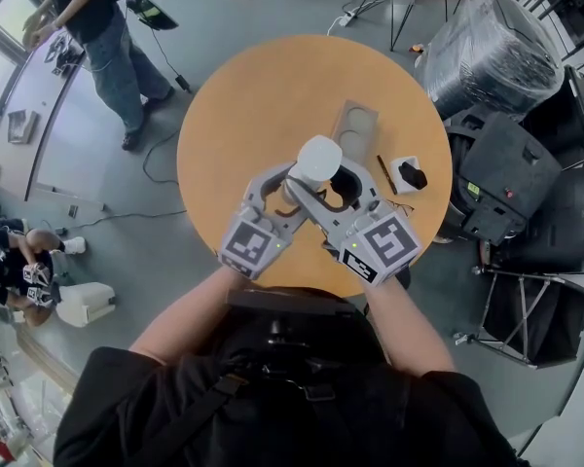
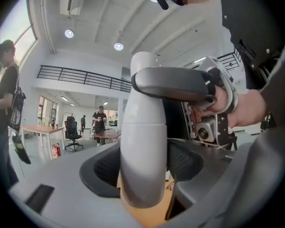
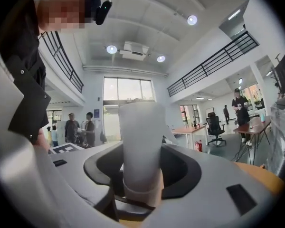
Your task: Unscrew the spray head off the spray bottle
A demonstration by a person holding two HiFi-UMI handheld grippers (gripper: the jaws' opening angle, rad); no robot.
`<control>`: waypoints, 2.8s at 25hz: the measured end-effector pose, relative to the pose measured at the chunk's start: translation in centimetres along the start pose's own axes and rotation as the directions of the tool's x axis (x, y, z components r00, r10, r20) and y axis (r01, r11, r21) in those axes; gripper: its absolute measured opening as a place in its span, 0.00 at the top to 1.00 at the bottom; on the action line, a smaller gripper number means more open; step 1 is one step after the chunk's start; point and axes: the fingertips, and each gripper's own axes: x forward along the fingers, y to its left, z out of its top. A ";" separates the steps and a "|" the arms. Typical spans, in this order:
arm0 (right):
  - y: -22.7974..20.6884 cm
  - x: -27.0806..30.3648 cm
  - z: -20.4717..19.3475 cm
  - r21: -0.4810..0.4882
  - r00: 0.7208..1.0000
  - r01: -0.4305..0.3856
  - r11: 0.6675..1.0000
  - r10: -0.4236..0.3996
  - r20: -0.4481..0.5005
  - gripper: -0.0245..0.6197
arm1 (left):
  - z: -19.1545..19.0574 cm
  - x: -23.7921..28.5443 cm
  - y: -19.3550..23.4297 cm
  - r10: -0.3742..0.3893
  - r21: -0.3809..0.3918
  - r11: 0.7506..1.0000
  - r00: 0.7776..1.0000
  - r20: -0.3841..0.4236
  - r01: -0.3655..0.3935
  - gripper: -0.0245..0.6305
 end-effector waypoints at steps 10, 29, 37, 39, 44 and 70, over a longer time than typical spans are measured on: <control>3.1 -1.8 0.2 -0.002 0.964 -0.264 0.965 0.264 -0.022 0.61 | 0.5 -1.7 -3.3 -0.266 -0.017 0.964 0.963 0.044 0.267 0.50; -0.6 0.9 0.4 -0.009 0.995 0.099 0.995 -0.099 -0.002 0.46 | -0.7 -0.1 1.6 -0.013 -0.121 0.993 1.000 0.012 0.014 0.50; -1.3 2.0 -0.6 0.017 0.997 0.076 0.997 -0.076 -0.019 0.60 | -1.9 0.2 2.0 -0.037 -0.125 0.992 0.999 -0.022 0.034 0.50; -0.4 1.6 0.0 0.011 0.999 -0.051 0.999 0.051 0.012 0.60 | -1.1 -0.3 1.2 -0.137 -0.121 0.983 0.990 0.015 0.138 0.50; 2.6 -0.5 1.5 0.009 0.924 -0.380 0.925 0.379 0.048 0.60 | 1.2 -2.4 -1.6 -0.413 -0.071 0.904 0.905 0.097 0.421 0.50; 2.4 0.1 -0.3 0.006 0.982 -0.170 0.985 0.169 0.085 0.59 | -0.5 -2.2 -2.5 -0.333 -0.115 0.934 0.941 0.056 0.337 0.50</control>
